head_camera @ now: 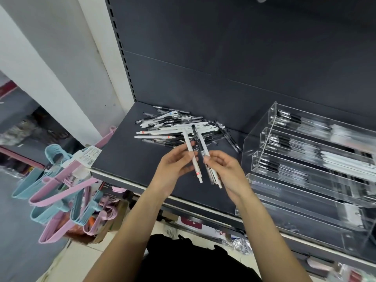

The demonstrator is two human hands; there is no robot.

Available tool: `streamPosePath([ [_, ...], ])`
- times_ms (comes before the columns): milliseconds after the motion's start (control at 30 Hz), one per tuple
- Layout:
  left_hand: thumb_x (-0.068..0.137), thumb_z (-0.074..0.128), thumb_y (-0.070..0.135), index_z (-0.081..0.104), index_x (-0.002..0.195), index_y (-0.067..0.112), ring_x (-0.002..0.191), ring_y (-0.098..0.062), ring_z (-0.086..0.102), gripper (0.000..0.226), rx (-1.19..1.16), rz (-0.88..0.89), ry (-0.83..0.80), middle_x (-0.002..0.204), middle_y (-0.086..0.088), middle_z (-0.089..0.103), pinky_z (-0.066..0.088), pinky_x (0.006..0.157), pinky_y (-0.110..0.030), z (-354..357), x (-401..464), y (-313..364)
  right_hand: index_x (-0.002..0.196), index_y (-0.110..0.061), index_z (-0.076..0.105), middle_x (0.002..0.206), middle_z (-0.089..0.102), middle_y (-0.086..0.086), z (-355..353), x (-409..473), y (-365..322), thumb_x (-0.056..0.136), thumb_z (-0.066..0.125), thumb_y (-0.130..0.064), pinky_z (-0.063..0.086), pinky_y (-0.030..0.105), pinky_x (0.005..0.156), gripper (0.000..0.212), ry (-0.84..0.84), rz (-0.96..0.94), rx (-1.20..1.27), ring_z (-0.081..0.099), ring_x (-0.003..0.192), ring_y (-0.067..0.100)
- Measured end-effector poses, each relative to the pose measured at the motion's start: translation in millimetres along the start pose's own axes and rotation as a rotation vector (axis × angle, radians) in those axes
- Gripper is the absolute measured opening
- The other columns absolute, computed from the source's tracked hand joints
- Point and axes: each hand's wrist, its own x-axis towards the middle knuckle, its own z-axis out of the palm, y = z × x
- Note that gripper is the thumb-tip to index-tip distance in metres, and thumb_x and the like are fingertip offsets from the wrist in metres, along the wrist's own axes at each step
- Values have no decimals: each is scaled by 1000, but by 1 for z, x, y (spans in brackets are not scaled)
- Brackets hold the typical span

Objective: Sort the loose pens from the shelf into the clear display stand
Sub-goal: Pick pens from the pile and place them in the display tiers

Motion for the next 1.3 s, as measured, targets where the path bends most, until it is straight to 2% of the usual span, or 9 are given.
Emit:
streamPosePath([
  [167,92,58,11,66,113,16,92,-15,66,24,-26,28,28,97,-4,68,54,80,-28,5,-4,4,96,-14,66,86,67,-2,-1,-6,-5,84,66,-8,50,13,77,13,-10,-40,-7,62,82,6],
  [267,91,59,12,65,113,11,95,-20,66,23,-30,45,43,102,-10,68,55,82,-30,9,-5,3,93,-15,66,84,67,-4,0,-10,-6,81,69,-7,50,13,74,15,-11,-67,-33,62,79,5],
  [433,89,61,9,64,111,12,87,-16,68,23,-17,57,74,91,-2,73,56,80,-27,20,-9,-4,91,-15,66,77,67,-7,1,-13,-3,79,72,-8,51,16,70,15,15,-90,-83,62,72,5],
  [567,89,62,6,64,109,5,86,-20,69,21,37,68,91,95,-13,72,55,76,-26,23,-12,-10,91,-13,67,75,67,-1,0,-15,2,77,75,-10,53,25,71,16,42,-118,-191,62,70,11],
  [667,90,60,6,64,113,3,88,-20,70,24,14,45,79,99,-14,72,54,74,-23,22,-13,-12,90,-21,72,78,67,-1,-1,-16,6,75,77,-15,52,25,71,17,96,-173,-259,60,70,10],
  [867,87,63,8,67,110,7,88,-19,69,23,-41,-47,73,94,-8,71,56,76,-27,12,-16,-15,87,-24,61,72,63,-7,4,-20,10,70,81,-24,50,19,65,26,188,-220,-413,58,66,5],
  [1000,88,62,9,66,104,11,88,-17,69,17,-24,-62,70,92,-4,71,56,76,-27,11,-21,-19,80,-19,66,72,67,-6,4,-21,10,74,78,-19,52,21,67,14,148,-218,-363,63,68,7],
  [1133,88,63,10,66,108,9,90,-16,70,20,2,-66,58,99,-9,72,55,73,-23,20,-24,-21,82,-16,71,74,69,-8,0,-28,15,77,76,-21,54,24,68,9,218,-299,-458,65,68,7],
  [1300,89,62,6,67,102,6,81,-16,70,15,21,-87,51,86,-5,73,55,68,-22,38,-21,-23,94,-20,71,79,67,-9,-16,-47,19,80,74,-18,52,20,65,14,264,-453,-664,62,70,5],
])
